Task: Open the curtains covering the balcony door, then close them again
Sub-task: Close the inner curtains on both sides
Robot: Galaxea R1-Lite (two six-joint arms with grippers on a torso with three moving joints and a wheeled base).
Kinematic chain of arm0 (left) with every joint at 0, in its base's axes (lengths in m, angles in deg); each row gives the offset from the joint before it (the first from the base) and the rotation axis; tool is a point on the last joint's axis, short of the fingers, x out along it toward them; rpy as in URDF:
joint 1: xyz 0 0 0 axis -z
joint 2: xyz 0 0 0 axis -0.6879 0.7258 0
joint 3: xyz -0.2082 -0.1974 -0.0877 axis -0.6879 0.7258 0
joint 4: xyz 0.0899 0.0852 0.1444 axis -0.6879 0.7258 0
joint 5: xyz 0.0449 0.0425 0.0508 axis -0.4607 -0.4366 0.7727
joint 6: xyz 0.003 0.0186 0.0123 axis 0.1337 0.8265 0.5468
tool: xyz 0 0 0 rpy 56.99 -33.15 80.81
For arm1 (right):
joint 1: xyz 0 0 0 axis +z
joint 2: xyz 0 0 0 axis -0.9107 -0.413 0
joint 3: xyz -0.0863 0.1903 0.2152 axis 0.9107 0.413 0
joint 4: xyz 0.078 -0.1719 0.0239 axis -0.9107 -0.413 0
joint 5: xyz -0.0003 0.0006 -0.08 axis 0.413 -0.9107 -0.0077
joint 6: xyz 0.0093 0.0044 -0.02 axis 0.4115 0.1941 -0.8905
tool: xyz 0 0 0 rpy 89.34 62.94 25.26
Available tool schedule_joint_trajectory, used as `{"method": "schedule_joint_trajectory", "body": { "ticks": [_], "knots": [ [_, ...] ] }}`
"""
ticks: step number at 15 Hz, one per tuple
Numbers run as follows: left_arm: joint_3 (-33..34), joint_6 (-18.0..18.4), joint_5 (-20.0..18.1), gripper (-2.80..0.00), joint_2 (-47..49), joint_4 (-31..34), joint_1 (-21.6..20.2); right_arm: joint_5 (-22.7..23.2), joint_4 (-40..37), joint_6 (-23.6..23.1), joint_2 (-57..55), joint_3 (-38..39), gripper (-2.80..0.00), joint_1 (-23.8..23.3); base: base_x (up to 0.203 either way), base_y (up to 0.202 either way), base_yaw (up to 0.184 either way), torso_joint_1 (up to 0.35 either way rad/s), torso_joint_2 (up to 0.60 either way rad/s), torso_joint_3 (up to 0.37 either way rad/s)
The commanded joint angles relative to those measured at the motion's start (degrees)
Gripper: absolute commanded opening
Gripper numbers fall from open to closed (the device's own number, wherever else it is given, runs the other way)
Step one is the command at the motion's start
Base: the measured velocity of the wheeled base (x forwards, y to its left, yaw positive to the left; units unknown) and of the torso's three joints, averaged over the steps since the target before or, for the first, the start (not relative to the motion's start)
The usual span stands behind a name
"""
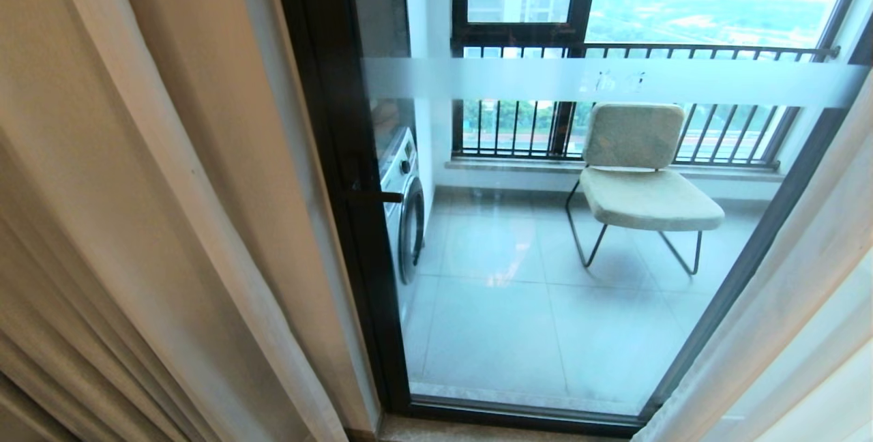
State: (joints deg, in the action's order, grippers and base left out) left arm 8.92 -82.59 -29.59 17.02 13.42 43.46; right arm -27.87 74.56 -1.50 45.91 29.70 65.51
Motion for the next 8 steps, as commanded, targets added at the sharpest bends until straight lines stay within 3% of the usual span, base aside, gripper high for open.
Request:
{"method": "schedule_joint_trajectory", "body": {
  "ticks": [1, 8],
  "knots": [
    [0.01, -0.04, 0.03, -2.80, -0.02, -0.02, 0.00, 0.02, 0.00, -0.03, -0.07, 0.00, -2.80, 0.10, 0.000, 0.000, 0.000, 0.000, 0.00, 0.000],
    [0.01, 0.05, 0.12, -2.80, -0.02, -0.02, 0.00, 0.02, 0.00, -0.03, -0.07, 0.00, -2.80, 0.10, 0.000, 0.000, 0.000, 0.000, 0.00, 0.000]
  ]
}}
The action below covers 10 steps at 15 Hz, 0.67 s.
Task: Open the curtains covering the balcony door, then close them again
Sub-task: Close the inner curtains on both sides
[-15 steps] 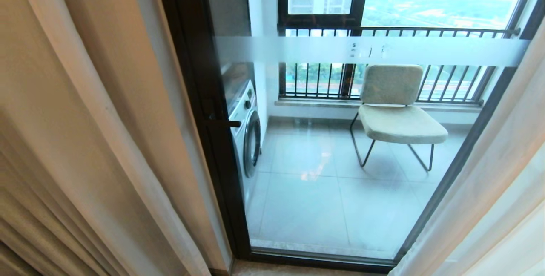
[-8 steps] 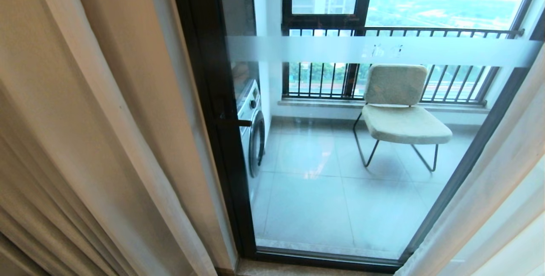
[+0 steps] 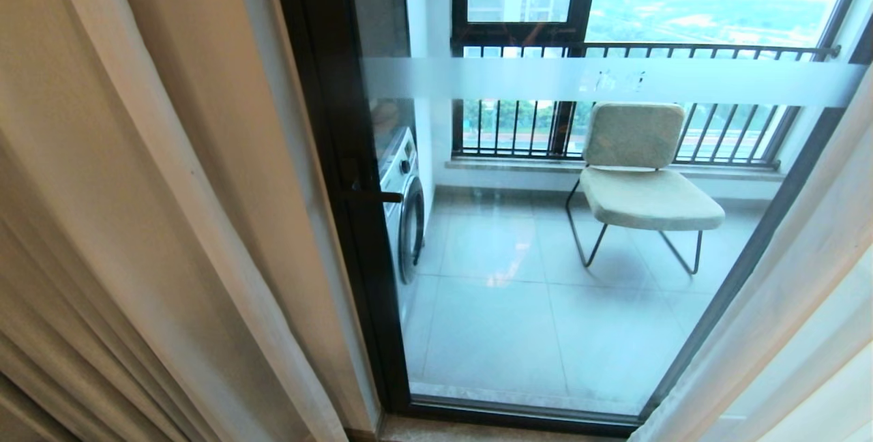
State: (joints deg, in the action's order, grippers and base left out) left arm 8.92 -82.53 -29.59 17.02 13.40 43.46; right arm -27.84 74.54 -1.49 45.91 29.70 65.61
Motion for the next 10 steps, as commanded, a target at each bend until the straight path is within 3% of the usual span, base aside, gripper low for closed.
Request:
{"method": "schedule_joint_trajectory", "body": {
  "ticks": [1, 10],
  "knots": [
    [0.01, -0.01, 0.12, -2.80, -0.02, 0.00, 0.00, -0.01, 0.02, -0.05, -0.14, 0.00, -2.80, 0.00, 0.000, 0.000, 0.000, 0.000, 0.00, 0.000],
    [0.01, -0.19, 0.20, -2.80, -0.02, 0.00, 0.00, -0.01, 0.02, -0.05, -0.07, 0.00, -2.80, 0.00, 0.000, 0.000, 0.000, 0.000, 0.00, 0.000]
  ]
}}
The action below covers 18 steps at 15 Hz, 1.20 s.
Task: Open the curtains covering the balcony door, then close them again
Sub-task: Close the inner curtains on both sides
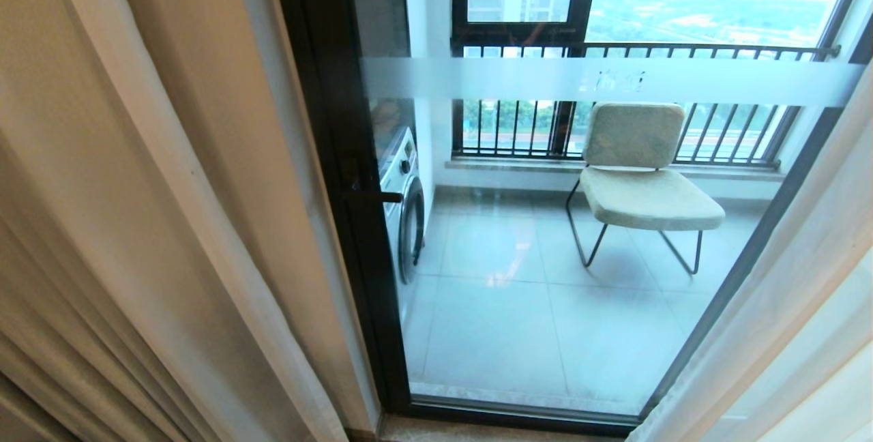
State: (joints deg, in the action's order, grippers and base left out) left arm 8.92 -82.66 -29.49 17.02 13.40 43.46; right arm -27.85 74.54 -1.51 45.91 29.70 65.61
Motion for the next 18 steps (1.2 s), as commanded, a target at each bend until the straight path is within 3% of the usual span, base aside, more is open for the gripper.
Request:
{"method": "schedule_joint_trajectory", "body": {
  "ticks": [1, 5, 8, 15, 16, 17, 18],
  "knots": [
    [0.01, 0.03, 0.10, -2.80, -0.02, 0.00, 0.00, 0.00, 0.02, -0.03, -0.07, 0.00, -2.80, 0.00, 0.000, 0.000, 0.000, 0.000, 0.00, 0.000],
    [-3.24, 0.09, -0.41, -2.80, 1.26, 0.43, 0.00, 0.00, 0.02, -0.03, -0.07, 0.00, -2.80, 0.00, 0.000, 0.000, 0.000, 0.000, 0.00, 0.000],
    [-9.33, -0.23, -0.31, -2.80, 9.76, -1.16, 0.22, 0.00, 0.02, -0.03, -0.07, 0.00, -2.80, 0.00, 0.000, 0.000, 0.000, 0.000, 0.00, 0.000],
    [-35.98, 0.21, 1.16, -2.80, 35.58, -2.85, -0.02, 0.00, 0.02, -0.03, -0.07, 0.00, -2.80, 0.00, 0.000, 0.000, 0.000, 0.000, 0.00, 0.000],
    [-38.95, 0.28, 1.44, -1.14, 39.12, -3.75, -0.11, 0.00, 0.02, 0.05, -0.07, 0.00, -2.80, 0.00, 0.000, 0.000, 0.000, 0.000, 0.00, 0.000],
    [-41.26, 0.44, 1.81, 0.00, 42.96, -6.22, -0.19, 0.00, 0.02, -0.03, -0.07, 0.00, -2.80, 0.00, 0.000, 0.000, 0.000, 0.000, 0.00, 0.000],
    [-42.97, 0.90, 2.48, 0.00, 46.44, -9.74, -0.29, 0.00, 0.02, -0.03, -0.07, 0.00, -2.80, 0.00, 0.000, 0.000, 0.000, 0.000, 0.00, 0.000]
  ]
}}
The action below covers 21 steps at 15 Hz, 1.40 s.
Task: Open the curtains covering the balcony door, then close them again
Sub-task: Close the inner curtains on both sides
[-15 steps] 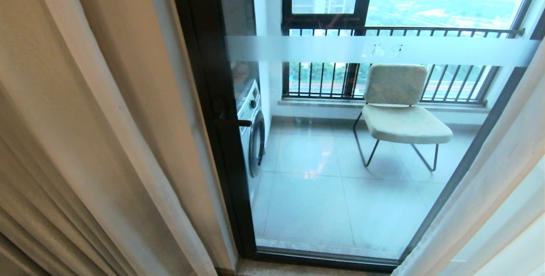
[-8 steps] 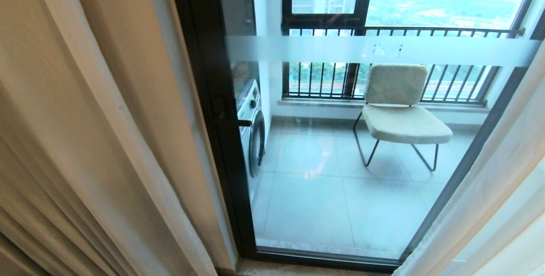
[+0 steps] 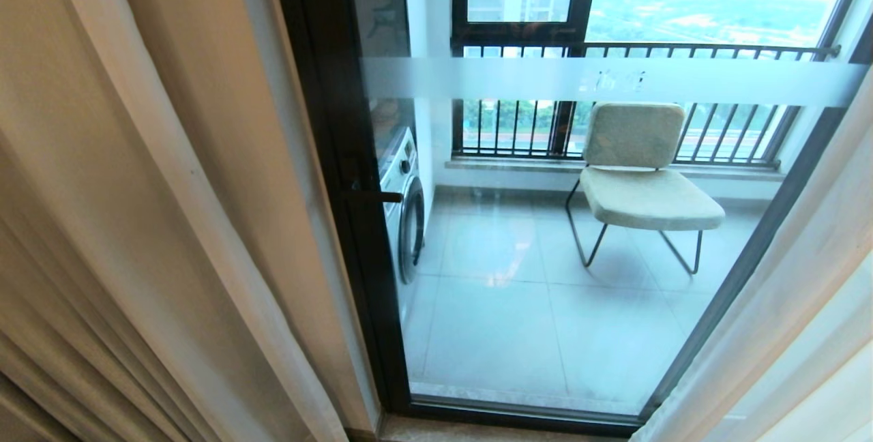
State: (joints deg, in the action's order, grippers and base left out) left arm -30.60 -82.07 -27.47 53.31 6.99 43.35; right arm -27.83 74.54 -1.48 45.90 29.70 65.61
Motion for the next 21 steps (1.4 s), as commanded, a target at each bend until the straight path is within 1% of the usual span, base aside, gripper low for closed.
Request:
{"method": "schedule_joint_trajectory", "body": {
  "ticks": [1, 3, 5, 7, 8, 12, 17, 21],
  "knots": [
    [-4.78, 1.02, 1.54, 0.00, 13.17, -6.51, -0.21, -0.02, 0.02, -0.06, -0.06, 0.00, -2.80, 0.00, 0.000, 0.000, 0.000, 0.000, 0.00, 0.000],
    [-7.75, 2.41, 4.90, 0.00, 19.08, -12.59, -0.27, -0.02, 0.02, -0.06, -0.06, 0.00, -2.80, 0.00, 0.000, 0.000, 0.000, 0.000, 0.00, 0.000],
    [-11.00, 2.93, 9.70, 0.00, 24.52, -17.13, -0.33, -0.02, 0.02, -0.06, -0.06, 0.00, -2.80, 0.00, 0.000, 0.000, 0.000, 0.000, 0.00, 0.000],
    [-15.67, 3.19, 13.84, 0.00, 29.23, -18.98, -1.58, -0.02, 0.02, -0.06, -0.06, 0.00, -2.80, 0.00, 0.000, 0.000, 0.000, 0.000, 0.00, 0.000],
    [-18.07, 3.26, 14.71, 0.00, 31.46, -19.24, -2.75, -0.02, 0.02, 0.01, -0.10, 0.00, -2.80, 0.00, 0.000, 0.000, 0.000, 0.000, 0.00, 0.000],
    [-26.69, 3.03, 15.14, 0.00, 39.66, -19.52, -5.95, -0.02, 0.02, -0.06, -0.06, 0.00, -2.80, 0.00, 0.000, 0.000, 0.000, 0.000, 0.00, 0.000],
    [-33.76, 1.13, 13.76, 0.00, 47.50, -19.53, -6.24, -0.02, 0.02, -0.06, -0.06, 0.00, -2.80, 0.00, 0.000, 0.000, 0.000, 0.000, 0.00, 0.000],
    [-37.30, 0.01, 13.56, 0.00, 53.95, -19.60, -6.25, -0.02, 0.02, -0.06, -0.06, 0.00, -2.80, 0.00, 0.000, 0.000, 0.000, 0.000, 0.00, 0.000]
  ]
}}
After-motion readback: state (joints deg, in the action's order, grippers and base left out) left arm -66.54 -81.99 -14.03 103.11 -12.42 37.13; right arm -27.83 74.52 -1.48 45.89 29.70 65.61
